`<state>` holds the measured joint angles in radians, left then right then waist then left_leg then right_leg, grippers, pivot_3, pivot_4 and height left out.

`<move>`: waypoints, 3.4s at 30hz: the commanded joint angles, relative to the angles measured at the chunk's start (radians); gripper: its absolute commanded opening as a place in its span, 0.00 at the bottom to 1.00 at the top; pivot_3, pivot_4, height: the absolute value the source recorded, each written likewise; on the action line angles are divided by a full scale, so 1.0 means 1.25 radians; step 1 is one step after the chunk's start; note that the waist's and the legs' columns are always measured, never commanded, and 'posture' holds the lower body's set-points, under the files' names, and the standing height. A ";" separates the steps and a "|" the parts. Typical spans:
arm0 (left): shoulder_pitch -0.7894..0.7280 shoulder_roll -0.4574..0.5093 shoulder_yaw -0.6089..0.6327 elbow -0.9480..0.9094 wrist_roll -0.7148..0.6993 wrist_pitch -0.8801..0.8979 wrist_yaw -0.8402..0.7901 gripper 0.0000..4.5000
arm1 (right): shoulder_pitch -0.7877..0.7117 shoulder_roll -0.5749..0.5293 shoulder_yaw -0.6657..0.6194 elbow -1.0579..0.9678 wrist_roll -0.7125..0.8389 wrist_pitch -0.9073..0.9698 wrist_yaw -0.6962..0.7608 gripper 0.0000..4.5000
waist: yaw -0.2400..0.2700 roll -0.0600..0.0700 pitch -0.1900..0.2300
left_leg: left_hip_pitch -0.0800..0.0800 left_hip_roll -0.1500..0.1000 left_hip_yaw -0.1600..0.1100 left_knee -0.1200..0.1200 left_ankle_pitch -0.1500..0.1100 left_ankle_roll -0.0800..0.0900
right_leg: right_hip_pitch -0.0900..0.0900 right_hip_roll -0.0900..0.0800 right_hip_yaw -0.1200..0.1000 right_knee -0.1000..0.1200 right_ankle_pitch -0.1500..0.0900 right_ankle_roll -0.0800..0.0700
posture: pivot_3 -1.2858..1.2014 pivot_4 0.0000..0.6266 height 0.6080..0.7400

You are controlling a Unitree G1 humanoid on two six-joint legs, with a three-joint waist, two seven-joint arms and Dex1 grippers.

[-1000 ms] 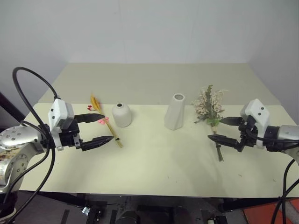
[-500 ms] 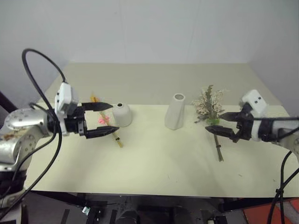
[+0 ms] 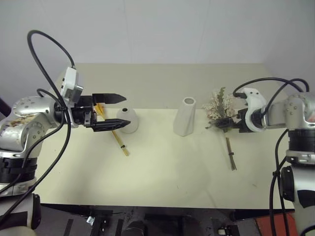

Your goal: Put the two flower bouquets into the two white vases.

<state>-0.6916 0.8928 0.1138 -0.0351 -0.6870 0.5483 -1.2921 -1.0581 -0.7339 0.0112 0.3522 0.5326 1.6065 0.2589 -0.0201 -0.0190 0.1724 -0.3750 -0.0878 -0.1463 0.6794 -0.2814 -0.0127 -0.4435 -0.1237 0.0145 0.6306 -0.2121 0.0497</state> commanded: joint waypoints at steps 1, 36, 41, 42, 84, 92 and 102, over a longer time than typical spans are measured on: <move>-0.013 0.003 0.012 -0.014 0.003 -0.009 -0.007 1.00 | -0.021 0.005 0.038 0.058 -0.032 0.006 -0.007 1.00 | -0.001 0.000 0.000 | 0.000 0.000 0.000 0.000 0.000 0.000 | 0.000 0.000 0.000 0.000 0.000 0.000 | 0.52 0.24 1.00; 0.001 0.016 0.050 -0.005 -0.018 0.041 0.027 1.00 | 0.015 0.195 -0.366 -0.142 -0.094 -0.452 -0.024 0.04 | -0.032 -0.001 -0.001 | -0.006 0.000 0.002 0.006 0.004 0.000 | -0.012 0.001 0.003 0.014 0.005 -0.004 | 0.52 0.24 1.00; -0.034 0.012 0.056 0.009 -0.034 0.100 0.071 1.00 | 0.084 0.248 -0.309 -0.311 -0.085 -0.603 0.019 0.04 | -0.032 -0.001 -0.001 | -0.006 0.000 0.002 0.005 0.004 0.000 | -0.011 0.001 0.003 0.014 0.005 -0.004 | 0.52 0.24 1.00; -0.036 0.014 0.055 0.008 -0.031 0.105 0.076 1.00 | 0.088 0.264 -0.297 -0.336 -0.082 -0.634 0.023 0.04 | -0.034 -0.001 -0.001 | -0.005 0.000 0.002 0.005 0.004 0.000 | -0.011 0.001 0.003 0.014 0.005 -0.004 | 0.52 0.24 1.00; 0.013 0.013 0.088 -0.054 -0.039 0.139 0.146 1.00 | 0.068 0.425 -0.088 -0.249 -0.144 -0.893 0.040 0.04 | -0.040 -0.001 -0.001 | -0.004 0.000 0.002 0.005 0.007 -0.004 | -0.012 0.002 0.005 0.015 0.006 -0.004 | 0.52 0.24 1.00; 0.011 0.012 0.086 -0.052 -0.037 0.136 0.145 1.00 | 0.096 0.429 -0.081 -0.255 -0.151 -0.900 0.034 0.04 | -0.040 -0.001 -0.001 | -0.004 0.000 0.002 0.004 0.007 -0.004 | -0.012 0.002 0.005 0.015 0.006 -0.004 | 0.52 0.24 1.00; 0.015 0.012 0.087 -0.054 -0.039 0.138 0.143 1.00 | 0.146 0.470 -0.063 -0.227 -0.199 -0.993 0.018 0.04 | -0.041 -0.001 -0.001 | -0.003 0.000 0.002 0.004 0.007 -0.004 | -0.012 0.002 0.005 0.015 0.006 -0.004 | 0.52 0.24 1.00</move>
<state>-0.6685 0.8954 0.1825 -0.0754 -0.7182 0.7287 -1.1104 -0.8676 -0.1490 -0.0663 0.0968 0.2858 0.4094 0.2824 -0.0709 -0.0206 0.1711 -0.3790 -0.0872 -0.1439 0.6847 -0.2731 -0.0175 -0.4579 -0.1214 0.0209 0.6489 -0.2051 0.0448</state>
